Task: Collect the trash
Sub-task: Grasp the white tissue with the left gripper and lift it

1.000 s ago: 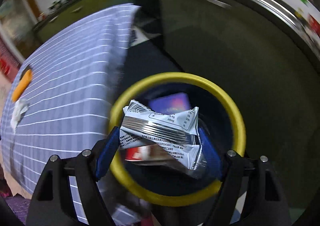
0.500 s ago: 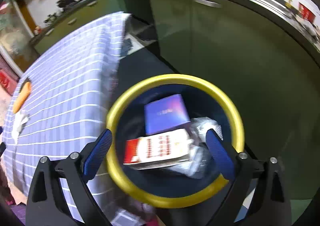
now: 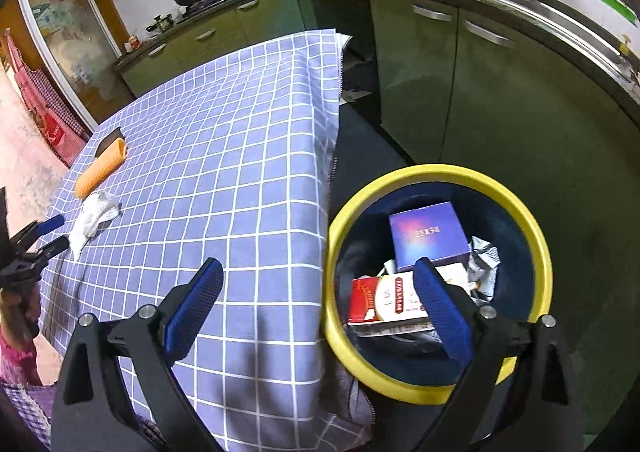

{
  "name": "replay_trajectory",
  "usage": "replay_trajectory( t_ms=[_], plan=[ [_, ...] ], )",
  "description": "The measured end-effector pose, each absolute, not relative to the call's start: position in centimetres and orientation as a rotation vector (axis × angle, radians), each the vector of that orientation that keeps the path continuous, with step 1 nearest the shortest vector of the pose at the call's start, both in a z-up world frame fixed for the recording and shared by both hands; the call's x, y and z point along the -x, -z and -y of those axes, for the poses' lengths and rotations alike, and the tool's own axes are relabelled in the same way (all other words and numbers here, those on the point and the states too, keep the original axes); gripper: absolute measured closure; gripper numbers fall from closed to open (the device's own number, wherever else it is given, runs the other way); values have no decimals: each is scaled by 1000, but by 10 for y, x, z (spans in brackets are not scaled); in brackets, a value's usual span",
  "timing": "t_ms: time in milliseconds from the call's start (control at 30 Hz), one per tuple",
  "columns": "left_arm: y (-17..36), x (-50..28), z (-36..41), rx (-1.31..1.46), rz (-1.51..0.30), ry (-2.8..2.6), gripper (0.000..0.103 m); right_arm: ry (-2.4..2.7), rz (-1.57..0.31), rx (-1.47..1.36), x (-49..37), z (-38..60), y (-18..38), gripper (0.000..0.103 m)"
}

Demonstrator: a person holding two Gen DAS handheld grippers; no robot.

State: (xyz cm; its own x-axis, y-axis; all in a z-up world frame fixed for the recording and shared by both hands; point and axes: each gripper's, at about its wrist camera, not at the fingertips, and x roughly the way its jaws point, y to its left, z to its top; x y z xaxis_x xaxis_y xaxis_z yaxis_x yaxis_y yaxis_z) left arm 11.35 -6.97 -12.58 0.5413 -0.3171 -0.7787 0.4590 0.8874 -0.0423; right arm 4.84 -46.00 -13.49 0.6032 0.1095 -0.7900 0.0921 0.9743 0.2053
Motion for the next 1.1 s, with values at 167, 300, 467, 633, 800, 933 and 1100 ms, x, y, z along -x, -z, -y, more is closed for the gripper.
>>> replay_trajectory(
  t_ms=[167, 300, 467, 633, 800, 933, 1100],
  plan=[
    [136, -137, 77, -189, -905, 438, 12, -18, -939, -248, -49, 461, 141, 12],
    [141, -150, 81, -210, -910, 423, 12, -23, -942, -257, -49, 463, 143, 12],
    [154, -160, 84, -222, -945, 411, 19, -27, -944, -266, -50, 464, 145, 12],
    [154, -157, 83, -210, -933, 399, 39, -33, -945, -271, -51, 462, 146, 12],
    [150, -149, 84, -202, -920, 434, 79, -44, -945, -271, -53, 459, 147, 12],
    [142, -132, 93, -247, -874, 442, 88, -47, -940, -269, -52, 457, 146, 12],
    [115, -110, 115, -283, -808, 501, 88, -40, -919, -274, -46, 460, 141, 12]
  ],
)
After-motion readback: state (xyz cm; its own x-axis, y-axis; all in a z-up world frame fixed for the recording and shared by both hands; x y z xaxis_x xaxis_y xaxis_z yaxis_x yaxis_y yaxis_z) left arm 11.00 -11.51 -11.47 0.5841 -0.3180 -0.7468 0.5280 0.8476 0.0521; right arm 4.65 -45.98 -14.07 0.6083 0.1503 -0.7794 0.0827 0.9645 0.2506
